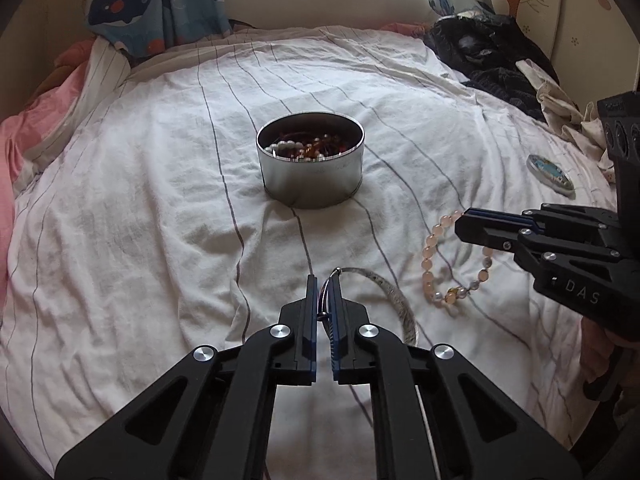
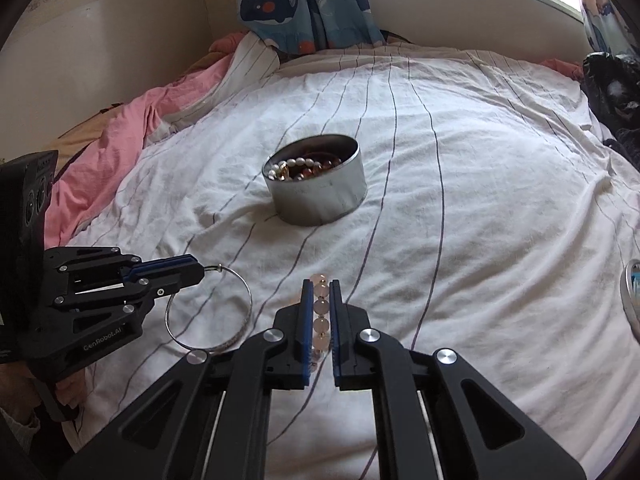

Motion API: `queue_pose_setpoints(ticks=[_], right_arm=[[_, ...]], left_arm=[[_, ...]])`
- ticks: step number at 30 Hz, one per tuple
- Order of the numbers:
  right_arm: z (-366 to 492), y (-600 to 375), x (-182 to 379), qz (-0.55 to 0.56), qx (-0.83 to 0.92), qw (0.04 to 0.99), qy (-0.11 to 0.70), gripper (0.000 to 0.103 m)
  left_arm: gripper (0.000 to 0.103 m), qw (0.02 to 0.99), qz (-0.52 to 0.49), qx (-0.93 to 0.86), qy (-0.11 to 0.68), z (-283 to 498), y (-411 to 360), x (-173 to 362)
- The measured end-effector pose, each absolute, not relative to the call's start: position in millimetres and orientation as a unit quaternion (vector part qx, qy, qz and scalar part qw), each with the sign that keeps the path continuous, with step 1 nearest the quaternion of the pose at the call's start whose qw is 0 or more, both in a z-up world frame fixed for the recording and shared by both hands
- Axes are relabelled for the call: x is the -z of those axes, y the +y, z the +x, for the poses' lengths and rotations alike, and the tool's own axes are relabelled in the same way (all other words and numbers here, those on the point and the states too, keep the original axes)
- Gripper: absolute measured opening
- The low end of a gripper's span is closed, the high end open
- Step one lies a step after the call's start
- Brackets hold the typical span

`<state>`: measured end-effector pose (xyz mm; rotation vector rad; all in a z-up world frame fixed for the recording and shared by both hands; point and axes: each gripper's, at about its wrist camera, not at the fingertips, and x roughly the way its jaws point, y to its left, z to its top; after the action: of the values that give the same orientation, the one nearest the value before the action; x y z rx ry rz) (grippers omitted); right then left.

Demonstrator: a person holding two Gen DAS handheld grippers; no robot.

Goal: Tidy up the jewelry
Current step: 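Carry the bangle and pink bracelet over the silver tin with both grippers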

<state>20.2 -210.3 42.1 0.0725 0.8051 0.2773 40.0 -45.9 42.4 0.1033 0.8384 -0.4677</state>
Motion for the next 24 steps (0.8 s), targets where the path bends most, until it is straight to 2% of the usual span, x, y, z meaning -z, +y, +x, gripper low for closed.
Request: queue_pose_setpoints(ticks=[9, 16, 21, 24], right_arm=[[43.2, -207.0, -79.5, 0.042, -0.166, 0.927, 0.334, 0.008], [62.0, -220.2, -96.8, 0.074, -0.178, 0.929, 0.317, 0.008], [68.9, -223.0, -101.2, 0.079, -0.181, 0.929, 0.313, 0.008], [67.7, -223.0, -99.5, 0.086, -0.186, 0.927, 0.313, 0.008]], left_arm=[[0.000, 0.907, -0.034, 0.207, 0.364, 68.2, -40.6, -80.8], [0.000, 0.910, -0.037, 0.218, 0.351, 89.1, -56.1, -100.5], [0.002, 0.892, 0.036, 0.196, 0.406, 96.4, -71.2, -68.3], [0.012, 0.879, 0.061, 0.170, 0.442, 102.1, -72.0, -33.6]])
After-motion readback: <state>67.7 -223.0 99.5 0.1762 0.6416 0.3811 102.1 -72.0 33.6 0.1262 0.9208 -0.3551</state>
